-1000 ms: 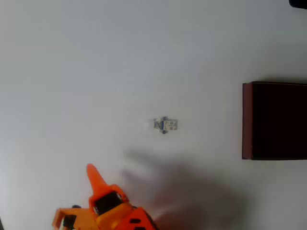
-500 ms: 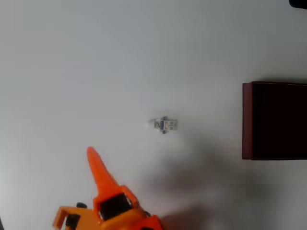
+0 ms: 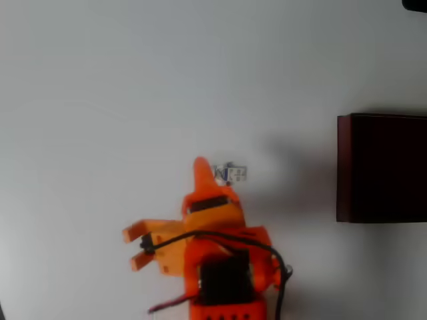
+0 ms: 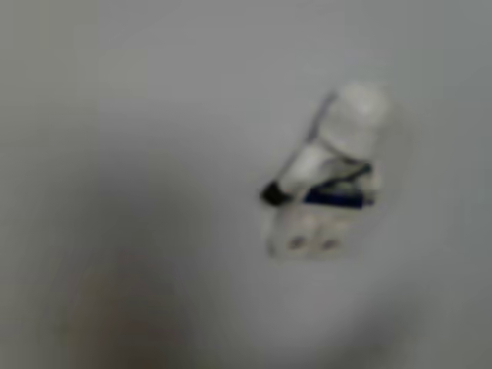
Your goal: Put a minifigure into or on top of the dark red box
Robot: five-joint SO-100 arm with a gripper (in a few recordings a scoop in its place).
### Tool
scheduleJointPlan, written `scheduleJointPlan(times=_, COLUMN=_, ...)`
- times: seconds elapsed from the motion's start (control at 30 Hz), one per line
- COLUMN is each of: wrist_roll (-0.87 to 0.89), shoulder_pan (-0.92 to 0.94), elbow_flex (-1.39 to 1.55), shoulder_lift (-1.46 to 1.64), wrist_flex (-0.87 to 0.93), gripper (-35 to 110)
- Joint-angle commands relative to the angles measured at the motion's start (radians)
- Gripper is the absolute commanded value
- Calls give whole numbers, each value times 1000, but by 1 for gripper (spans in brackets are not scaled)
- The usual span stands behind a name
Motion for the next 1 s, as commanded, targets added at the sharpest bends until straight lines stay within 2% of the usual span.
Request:
scheduleJointPlan(times=0.0, wrist_roll=-32, shoulder_pan=83, elbow_flex=-55, shoulder_lift=-71, wrist_flex=-14, gripper=38)
scheduleJointPlan(times=0.23, wrist_roll=84, shoulder_pan=130, elbow_flex=-94, shoulder_lift=-195, wrist_flex=-44, gripper=37)
scheduleJointPlan(times=0.5, wrist_roll=293, shoulder_pan=84, elbow_flex=-35, shoulder_lift=-176, wrist_flex=-141, gripper=31)
scheduleJointPlan(times=0.97, wrist_roll=281, shoulder_pan=54, elbow_flex=2, shoulder_lift=-255, wrist_flex=-210, gripper=30)
